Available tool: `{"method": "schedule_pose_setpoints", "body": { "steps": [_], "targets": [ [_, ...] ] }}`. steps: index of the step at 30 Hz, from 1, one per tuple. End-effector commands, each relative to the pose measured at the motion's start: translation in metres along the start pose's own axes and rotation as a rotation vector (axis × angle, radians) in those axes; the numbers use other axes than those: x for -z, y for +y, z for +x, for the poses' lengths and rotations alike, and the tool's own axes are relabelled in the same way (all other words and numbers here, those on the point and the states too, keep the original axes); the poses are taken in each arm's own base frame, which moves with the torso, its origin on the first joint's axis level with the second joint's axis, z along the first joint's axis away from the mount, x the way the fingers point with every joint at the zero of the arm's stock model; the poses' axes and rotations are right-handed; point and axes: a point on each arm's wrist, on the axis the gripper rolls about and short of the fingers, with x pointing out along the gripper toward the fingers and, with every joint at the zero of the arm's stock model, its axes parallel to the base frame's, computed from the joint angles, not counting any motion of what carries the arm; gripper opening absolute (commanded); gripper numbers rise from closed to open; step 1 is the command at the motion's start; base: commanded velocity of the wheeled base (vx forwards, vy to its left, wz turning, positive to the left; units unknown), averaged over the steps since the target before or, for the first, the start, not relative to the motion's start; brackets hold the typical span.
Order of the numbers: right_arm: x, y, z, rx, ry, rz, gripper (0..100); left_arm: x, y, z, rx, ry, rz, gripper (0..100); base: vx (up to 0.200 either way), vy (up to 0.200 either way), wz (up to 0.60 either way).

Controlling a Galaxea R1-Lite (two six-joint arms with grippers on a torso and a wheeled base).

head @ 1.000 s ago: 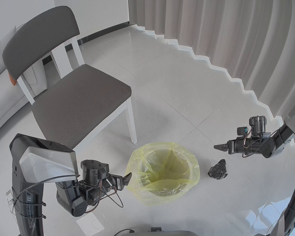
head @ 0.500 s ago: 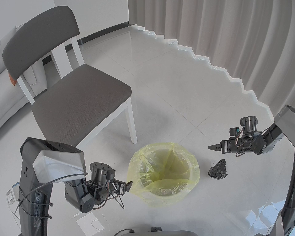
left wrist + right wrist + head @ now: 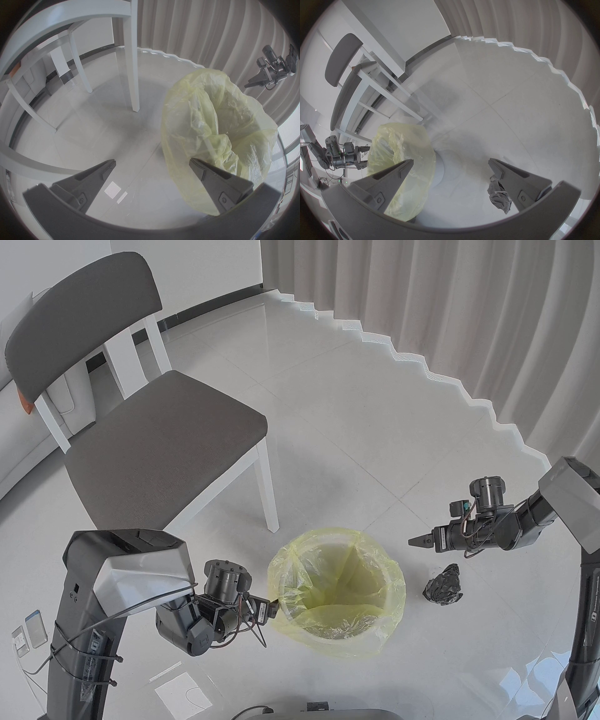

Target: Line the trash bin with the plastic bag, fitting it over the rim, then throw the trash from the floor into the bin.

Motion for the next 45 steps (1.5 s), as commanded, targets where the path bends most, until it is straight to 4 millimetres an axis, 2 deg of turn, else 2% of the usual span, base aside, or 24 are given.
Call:
{"method": "schedule_pose_setpoints", "body": {
  "steps": [1,7,12,19,29,33,39,43,45],
  "targets": [
    [0.010,0.004,0.018,-0.018,0.033,-0.003,100,0.003,0.003,0.001,-0.006,0.005,-0.008,100,0.000,0.000,0.00],
    [0.017,0.010,0.035,-0.039,0.065,-0.012,100,-0.012,0.006,-0.019,-0.005,-0.027,-0.021,100,0.000,0.000,0.00],
    [0.021,0.019,0.048,-0.060,0.097,-0.021,100,-0.018,0.005,-0.026,-0.002,-0.041,-0.027,100,0.000,0.000,0.00],
    [0.026,0.024,0.062,-0.073,0.121,-0.030,100,-0.014,0.005,-0.023,-0.001,-0.032,-0.026,100,0.000,0.000,0.00],
    [0.032,0.012,0.073,-0.054,0.168,-0.004,100,-0.007,0.003,-0.021,0.000,-0.011,-0.020,100,0.000,0.000,0.00],
    [0.037,0.008,0.088,-0.055,0.196,0.001,100,0.000,0.002,-0.017,0.001,0.014,-0.014,100,0.000,0.000,0.00],
    [0.027,0.013,0.097,-0.064,0.298,0.032,100,0.005,0.002,-0.011,-0.001,0.030,-0.013,100,0.000,0.000,0.00],
    [0.026,0.008,0.092,-0.042,0.350,0.054,100,0.008,0.001,-0.008,0.000,0.030,-0.015,100,0.000,0.000,0.00],
    [0.014,-0.002,0.068,-0.014,0.312,0.071,100,0.006,0.003,-0.010,-0.003,0.024,-0.018,100,0.000,0.000,0.00]
  ]
}}
